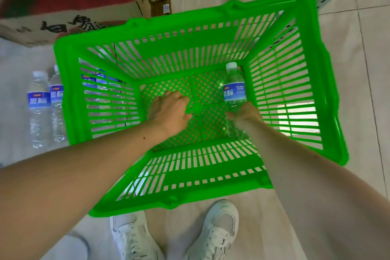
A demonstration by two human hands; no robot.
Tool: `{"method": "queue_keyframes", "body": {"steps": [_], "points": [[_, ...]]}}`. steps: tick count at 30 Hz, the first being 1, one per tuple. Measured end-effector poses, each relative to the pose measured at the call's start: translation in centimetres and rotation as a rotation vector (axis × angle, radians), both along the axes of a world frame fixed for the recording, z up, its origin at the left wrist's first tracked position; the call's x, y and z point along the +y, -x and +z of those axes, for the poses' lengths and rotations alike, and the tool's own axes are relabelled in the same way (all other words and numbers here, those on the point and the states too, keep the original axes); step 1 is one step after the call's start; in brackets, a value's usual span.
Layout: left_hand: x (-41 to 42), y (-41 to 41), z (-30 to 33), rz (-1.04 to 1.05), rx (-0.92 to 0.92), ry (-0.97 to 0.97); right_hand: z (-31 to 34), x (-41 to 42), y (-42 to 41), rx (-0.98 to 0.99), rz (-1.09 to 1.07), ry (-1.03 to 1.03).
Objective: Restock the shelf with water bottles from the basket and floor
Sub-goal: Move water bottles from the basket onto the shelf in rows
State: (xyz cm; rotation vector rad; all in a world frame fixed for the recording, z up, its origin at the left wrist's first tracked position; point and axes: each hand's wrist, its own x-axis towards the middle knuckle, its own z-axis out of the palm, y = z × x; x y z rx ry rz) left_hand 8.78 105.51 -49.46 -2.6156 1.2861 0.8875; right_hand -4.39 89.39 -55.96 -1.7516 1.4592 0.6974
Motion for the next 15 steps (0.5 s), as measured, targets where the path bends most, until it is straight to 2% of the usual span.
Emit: {"method": "queue_keyframes", "body": {"steps": [7,11,15], "points": [[-0.3,-0.8,5.9,0.011,0.021,-0.018,6.5,1.7,0.2,-0.158,-0.174,-0.232],[-1.2,-1.7,13.2,0.01,0.04,0.015,14.3,2.8,-0.1,-0.215,-0.078,-0.301],[-1.6,-2.8,22.2,-0.084,0.018,0.032,24.2,3.7,0.0,-0.262,0.047,-0.308]]}}
